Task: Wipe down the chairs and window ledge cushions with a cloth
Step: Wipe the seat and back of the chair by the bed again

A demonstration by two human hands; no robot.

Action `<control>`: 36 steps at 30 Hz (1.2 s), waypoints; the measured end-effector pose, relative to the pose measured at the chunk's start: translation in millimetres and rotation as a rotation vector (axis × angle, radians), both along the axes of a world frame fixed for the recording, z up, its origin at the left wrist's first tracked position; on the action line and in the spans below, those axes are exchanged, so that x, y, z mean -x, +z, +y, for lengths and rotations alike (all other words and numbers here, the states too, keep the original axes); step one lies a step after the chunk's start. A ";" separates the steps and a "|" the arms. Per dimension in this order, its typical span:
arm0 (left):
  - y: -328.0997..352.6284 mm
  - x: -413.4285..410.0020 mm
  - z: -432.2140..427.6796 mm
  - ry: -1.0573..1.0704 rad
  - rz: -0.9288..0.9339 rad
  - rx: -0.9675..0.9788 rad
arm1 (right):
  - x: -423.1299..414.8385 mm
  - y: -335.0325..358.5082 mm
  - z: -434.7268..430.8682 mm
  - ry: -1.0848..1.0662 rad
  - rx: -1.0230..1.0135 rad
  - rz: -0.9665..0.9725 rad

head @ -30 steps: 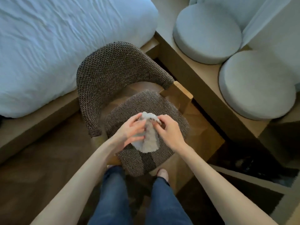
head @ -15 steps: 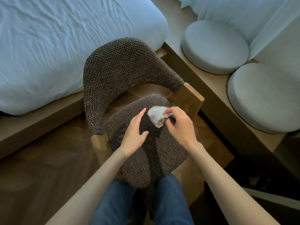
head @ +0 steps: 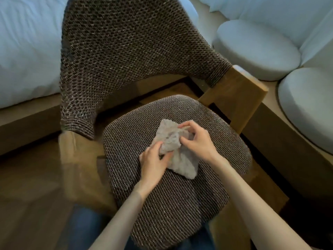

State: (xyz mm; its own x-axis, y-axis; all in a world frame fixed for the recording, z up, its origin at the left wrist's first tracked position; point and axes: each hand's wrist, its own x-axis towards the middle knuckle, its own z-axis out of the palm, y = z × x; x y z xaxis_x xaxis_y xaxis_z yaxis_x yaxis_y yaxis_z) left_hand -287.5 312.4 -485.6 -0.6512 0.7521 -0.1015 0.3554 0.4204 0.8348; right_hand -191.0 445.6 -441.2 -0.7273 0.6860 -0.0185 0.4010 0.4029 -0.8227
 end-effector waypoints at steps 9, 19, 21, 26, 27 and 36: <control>-48.8 33.4 52.5 0.343 0.230 -0.162 | 27.5 -86.8 40.1 -0.155 -0.244 0.158; -44.1 48.1 48.7 0.311 0.146 -0.221 | 23.9 -75.5 16.3 0.347 -0.560 -0.129; -40.7 52.0 45.6 0.337 0.181 -0.228 | 20.9 -75.8 11.6 0.421 -0.604 -0.284; -36.7 61.9 23.6 0.399 0.427 -0.047 | 29.8 -74.8 15.9 0.443 -0.756 -0.324; -37.4 63.1 18.2 0.403 0.476 0.016 | 31.4 -75.5 17.0 0.451 -0.751 -0.303; -44.2 72.3 5.7 0.334 0.557 0.258 | 90.2 -37.7 97.7 0.084 -0.828 -0.322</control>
